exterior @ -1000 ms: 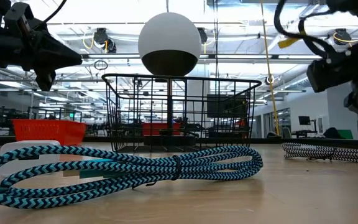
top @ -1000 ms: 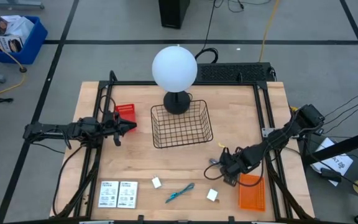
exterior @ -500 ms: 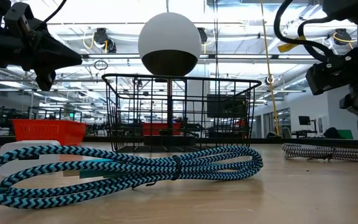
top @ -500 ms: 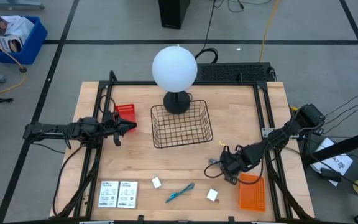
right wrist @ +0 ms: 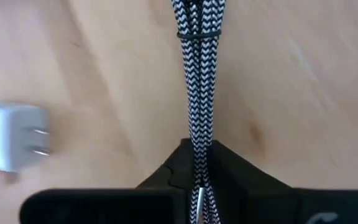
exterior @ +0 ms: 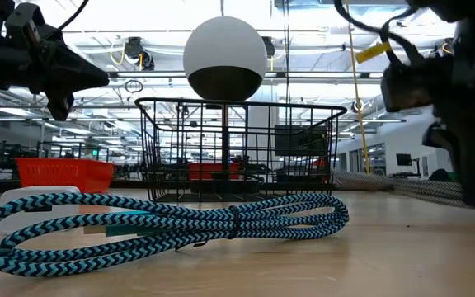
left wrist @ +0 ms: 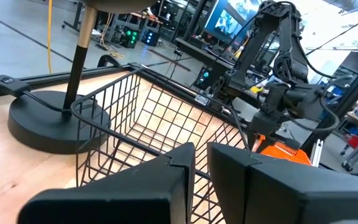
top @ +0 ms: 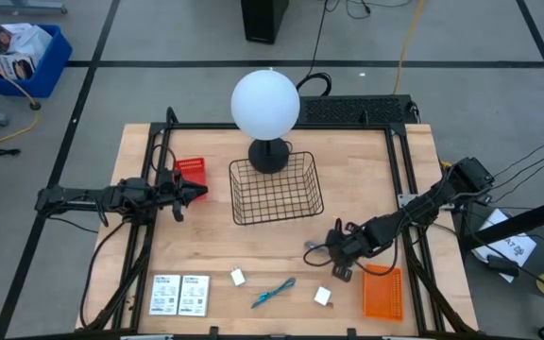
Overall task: Pick and place items into bin
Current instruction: Put the gray charger cable into the red bin
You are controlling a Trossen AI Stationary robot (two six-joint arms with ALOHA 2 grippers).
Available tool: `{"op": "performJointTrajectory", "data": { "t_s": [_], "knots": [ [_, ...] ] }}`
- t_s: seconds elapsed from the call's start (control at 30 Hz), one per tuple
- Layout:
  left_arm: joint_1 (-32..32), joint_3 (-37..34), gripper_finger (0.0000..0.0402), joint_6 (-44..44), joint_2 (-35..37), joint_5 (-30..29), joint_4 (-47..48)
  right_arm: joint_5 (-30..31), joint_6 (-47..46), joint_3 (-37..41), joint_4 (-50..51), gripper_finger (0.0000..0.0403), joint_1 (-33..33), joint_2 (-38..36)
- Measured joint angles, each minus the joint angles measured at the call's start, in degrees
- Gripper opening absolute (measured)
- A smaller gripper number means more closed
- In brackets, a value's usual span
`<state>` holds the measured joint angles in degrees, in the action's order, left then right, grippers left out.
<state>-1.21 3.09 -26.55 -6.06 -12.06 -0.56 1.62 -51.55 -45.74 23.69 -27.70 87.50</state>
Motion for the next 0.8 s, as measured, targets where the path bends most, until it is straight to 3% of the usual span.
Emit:
{"op": "performJointTrajectory", "data": {
  "t_s": [0.17, 0.37, 0.6, 0.8],
  "knots": [
    [0.02, 0.00, 0.0060, -1.47, 0.00, 2.79, -1.38, -0.13, 2.98, 0.00, -7.52, 0.0016, 0.00, 0.00],
    [-0.76, 0.01, 0.0124, -0.36, 0.01, 11.90, -7.64, 1.22, 5.24, 0.00, -15.86, 0.0019, 0.02, 0.00],
    [-2.62, 0.02, 0.0211, -0.12, -1.83, 12.01, -14.56, 3.21, 14.29, -0.02, -31.24, 0.0018, 1.62, -0.04],
    [-3.43, 0.04, 0.0245, 1.63, -5.15, 11.74, -20.22, 5.77, 23.98, -0.04, -44.36, 0.0018, 4.24, -0.04]
  ]
}}
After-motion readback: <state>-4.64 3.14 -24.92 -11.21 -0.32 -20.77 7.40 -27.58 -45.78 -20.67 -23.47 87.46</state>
